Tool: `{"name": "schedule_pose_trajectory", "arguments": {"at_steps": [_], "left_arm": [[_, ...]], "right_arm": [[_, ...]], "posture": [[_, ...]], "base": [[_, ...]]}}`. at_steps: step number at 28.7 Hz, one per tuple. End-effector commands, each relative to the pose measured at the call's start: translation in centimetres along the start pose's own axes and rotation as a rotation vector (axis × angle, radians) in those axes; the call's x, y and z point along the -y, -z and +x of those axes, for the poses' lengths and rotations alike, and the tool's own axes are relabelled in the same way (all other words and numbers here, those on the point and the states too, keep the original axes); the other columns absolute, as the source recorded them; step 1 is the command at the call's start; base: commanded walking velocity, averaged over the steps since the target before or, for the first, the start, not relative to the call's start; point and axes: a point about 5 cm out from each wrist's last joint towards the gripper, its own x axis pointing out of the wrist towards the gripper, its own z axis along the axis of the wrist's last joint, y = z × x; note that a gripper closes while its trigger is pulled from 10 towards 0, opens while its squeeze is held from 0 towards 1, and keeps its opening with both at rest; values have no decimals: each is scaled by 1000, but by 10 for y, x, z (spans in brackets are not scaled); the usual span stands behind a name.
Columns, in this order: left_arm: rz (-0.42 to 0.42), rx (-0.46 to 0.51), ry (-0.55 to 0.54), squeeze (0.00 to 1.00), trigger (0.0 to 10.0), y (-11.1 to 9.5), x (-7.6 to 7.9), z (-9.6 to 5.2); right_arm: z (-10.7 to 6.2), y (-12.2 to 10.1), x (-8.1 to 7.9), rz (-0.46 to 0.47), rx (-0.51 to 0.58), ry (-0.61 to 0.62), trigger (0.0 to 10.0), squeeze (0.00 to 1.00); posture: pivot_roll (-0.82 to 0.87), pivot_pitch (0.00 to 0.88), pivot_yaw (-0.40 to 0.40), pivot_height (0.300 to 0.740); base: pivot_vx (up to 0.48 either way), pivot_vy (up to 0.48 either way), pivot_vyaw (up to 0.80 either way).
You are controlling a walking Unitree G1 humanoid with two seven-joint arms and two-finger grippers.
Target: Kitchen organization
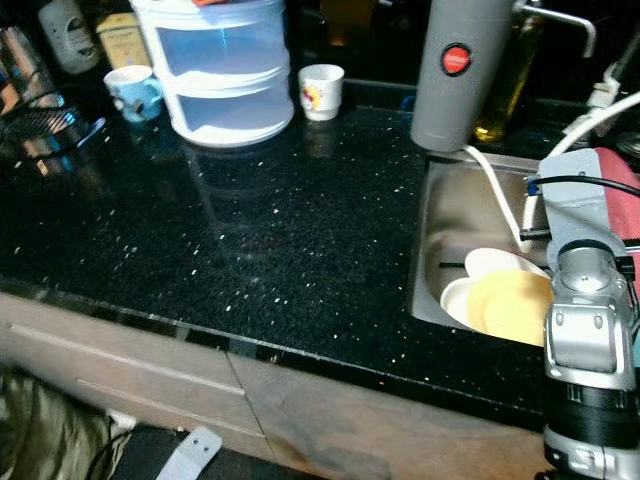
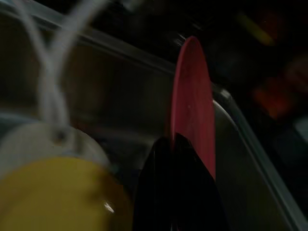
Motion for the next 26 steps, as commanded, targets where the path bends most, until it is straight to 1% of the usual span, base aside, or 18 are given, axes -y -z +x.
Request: {"name": "schedule_pose_trajectory", "arguments": {"at_steps": [1, 3, 6, 8, 9, 10, 12, 13, 14, 15, 17, 19, 20, 21, 23, 25, 26], "left_arm": [[15, -12, 3, 0, 10000, 2, 0, 0], [15, -12, 3, 0, 10000, 2, 0, 0], [16, -12, 3, 0, 10000, 2, 1, 0], [16, -12, 3, 0, 10000, 2, 1, 0], [16, -12, 4, 0, 10000, 2, 1, 0], [16, -12, 4, 0, 10000, 2, 1, 0], [15, -12, 4, 0, 10000, 2, 1, 0], [15, -12, 4, 0, 10000, 2, 1, 0], [14, -12, 5, 0, 10000, 2, 1, 0], [14, -12, 5, 0, 10000, 2, 1, 0], [13, -12, 6, 0, 10000, 2, 1, 0], [14, -12, 6, 0, 10000, 2, 1, 0], [14, -12, 6, 0, 10000, 2, 1, 0], [14, -12, 7, 0, 10000, 2, 1, 0], [14, -12, 7, 0, 10000, 2, 1, 0], [15, -13, 7, 0, 10000, 2, 1, 0], [15, -14, 7, 0, 10000, 2, 1, 0]], "right_arm": [[-1, -1, 4, 2, -3, 2, 10000, 0], [-1, -3, 3, -2, 9, -17, 10000, 0], [-3, -14, -9, -42, 88, -128, 10000, 0], [-3, -14, -9, -42, 88, -128, 10000, 0], [-4, -18, -13, -66, 115, -170, 10000, 0], [-4, -18, -13, -66, 115, -170, 10000, 0], [-11, -27, -29, -83, 200, -353, 10000, 0], [-11, -27, -29, -83, 200, -353, 10000, 0], [-13, -31, -31, -87, 229, -437, 10000, 0], [-12, -32, -29, -89, 228, -439, 10000, 0], [-12, -33, -25, -140, 255, -476, 10000, 0], [-16, -34, -28, -169, 277, -549, 10000, 0], [-16, -34, -28, -169, 277, -549, 10000, 0], [-19, -33, -31, -190, 287, -603, 10000, 0], [-20, -33, -32, -195, 289, -621, 10000, 0], [-24, -30, -43, -283, 298, -699, 10000, 0], [-24, -29, -47, -323, 304, -713, 10000, 0]], "posture": [[-74, 0, -6, 740], [-74, 0, -6, 740], [-74, 0, -5, 740], [-74, 0, -5, 740], [-75, 0, -5, 740], [-75, 0, -5, 740], [-74, 0, -4, 740], [-74, 0, -4, 740], [-74, 0, -6, 740], [-74, 0, -6, 740], [-74, 0, -6, 740], [-76, 0, -3, 740], [-76, 0, -3, 740], [-75, 0, -3, 740], [-75, 0, -3, 740], [-76, 0, 0, 740], [-77, 0, -1, 740]], "base": [[0, 0, -788], [0, 0, -788], [0, 0, -788], [0, 0, -788], [0, 0, -788], [0, 0, -788], [0, 0, -794], [0, 0, -800], [0, 0, -800], [0, 0, -800], [0, 0, 0], [0, 0, 0], [0, 0, 0], [0, 0, 0], [0, 0, 0], [0, 0, 0], [0, 0, 0]]}}
